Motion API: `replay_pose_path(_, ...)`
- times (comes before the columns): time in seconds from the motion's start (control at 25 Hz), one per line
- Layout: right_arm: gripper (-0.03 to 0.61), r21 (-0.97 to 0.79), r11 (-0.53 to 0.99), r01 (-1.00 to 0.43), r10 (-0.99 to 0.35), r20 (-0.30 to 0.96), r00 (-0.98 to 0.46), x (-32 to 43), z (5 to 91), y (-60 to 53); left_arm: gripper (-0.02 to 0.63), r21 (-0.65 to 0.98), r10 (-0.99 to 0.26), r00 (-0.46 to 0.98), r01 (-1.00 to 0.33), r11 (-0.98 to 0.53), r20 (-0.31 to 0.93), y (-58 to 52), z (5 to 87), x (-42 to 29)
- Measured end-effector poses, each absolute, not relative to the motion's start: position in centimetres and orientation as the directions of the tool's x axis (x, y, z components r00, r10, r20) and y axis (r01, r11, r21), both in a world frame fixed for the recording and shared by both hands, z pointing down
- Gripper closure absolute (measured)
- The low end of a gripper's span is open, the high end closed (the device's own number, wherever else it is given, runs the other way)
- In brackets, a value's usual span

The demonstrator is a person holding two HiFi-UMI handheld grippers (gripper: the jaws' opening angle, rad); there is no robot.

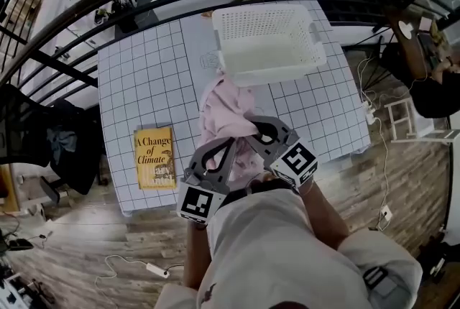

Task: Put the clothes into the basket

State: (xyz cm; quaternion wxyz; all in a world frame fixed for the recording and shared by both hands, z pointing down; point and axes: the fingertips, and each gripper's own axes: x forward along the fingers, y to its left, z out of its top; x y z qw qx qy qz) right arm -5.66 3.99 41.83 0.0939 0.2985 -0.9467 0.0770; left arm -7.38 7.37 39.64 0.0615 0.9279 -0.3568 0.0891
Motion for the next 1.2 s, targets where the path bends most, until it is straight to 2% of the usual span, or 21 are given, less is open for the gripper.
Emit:
replay_pose_path(0.52, 0.535, -0.040, 0.778, -0.627, -0.622, 0.084, -0.778, -3.2, 34.9, 2.2, 0.611, 0.018, -0.654, 0.741, -0.663, -0.748, 0.152, 6.8, 36.0, -6.5)
replay_pose_path(1.2, 0.535, -0.007, 0.727, -0.686, -0.686, 0.002, -0.727, 0.4, 29.9, -1.6, 0.611, -0.009, -0.639, 0.762, -0.642, -0.767, 0.102, 4.1, 32.8, -4.4)
